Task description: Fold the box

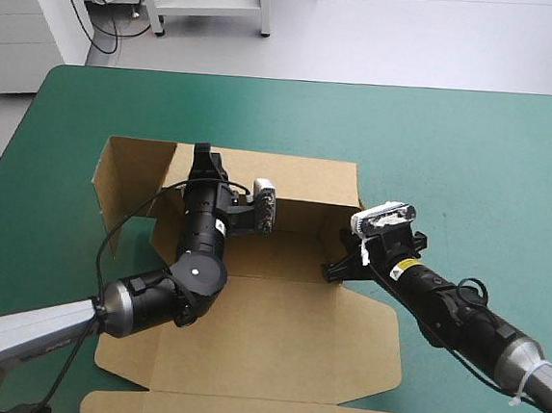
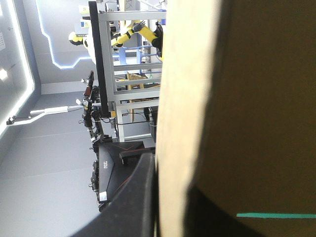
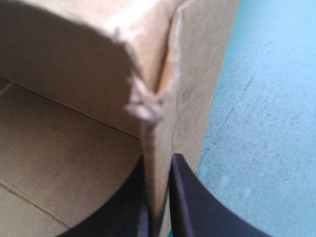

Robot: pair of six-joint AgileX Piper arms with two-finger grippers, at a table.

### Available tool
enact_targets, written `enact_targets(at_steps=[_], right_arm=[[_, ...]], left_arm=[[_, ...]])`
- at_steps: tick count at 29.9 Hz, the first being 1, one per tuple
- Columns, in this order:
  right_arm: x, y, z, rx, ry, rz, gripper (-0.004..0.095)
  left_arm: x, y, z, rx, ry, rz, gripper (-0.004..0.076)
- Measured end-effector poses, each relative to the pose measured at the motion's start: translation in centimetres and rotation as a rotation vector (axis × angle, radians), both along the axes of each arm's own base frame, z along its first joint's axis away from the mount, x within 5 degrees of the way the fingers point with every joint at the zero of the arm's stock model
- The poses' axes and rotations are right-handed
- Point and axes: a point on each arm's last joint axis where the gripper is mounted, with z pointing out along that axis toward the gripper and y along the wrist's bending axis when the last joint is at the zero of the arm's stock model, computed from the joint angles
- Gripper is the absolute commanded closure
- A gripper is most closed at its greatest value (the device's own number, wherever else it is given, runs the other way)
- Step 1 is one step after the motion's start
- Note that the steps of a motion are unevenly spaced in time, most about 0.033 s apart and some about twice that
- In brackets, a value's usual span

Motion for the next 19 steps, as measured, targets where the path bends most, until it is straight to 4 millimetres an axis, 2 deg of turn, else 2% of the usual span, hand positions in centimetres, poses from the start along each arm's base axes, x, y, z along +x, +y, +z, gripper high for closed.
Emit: enact_targets(at_steps=[7,9,11,17,19], right_arm=[[0.02,-0.02,0.0,-0.001,-0.002,0.0,0.0909],[0.02,-0.02,0.0,-0.001,-0.002,0.0,0.0908],[0.02,-0.02,0.0,-0.001,-0.002,0.0,0.0909],[0.02,0.01,-0.22,-0.007,0.018,0.002,0.0909],[0.27,-0.26,-0.1,-0.01,0.034,-0.008,0.0909]], left_arm=[[0.0,0.01,-0.01,-0.003,0.001,0.002,0.0723],[0.0,0.01,-0.01,-0.007,0.001,0.003,0.0687],[0.0,0.0,0.0,-0.027,0.0,0.006,0.0601],[-0.04,-0.45,-0.05,-0.089,0.01,-0.033,0.0226],[-0.05,-0.53,-0.08,-0.1,0.014,-0.039,0.0176]])
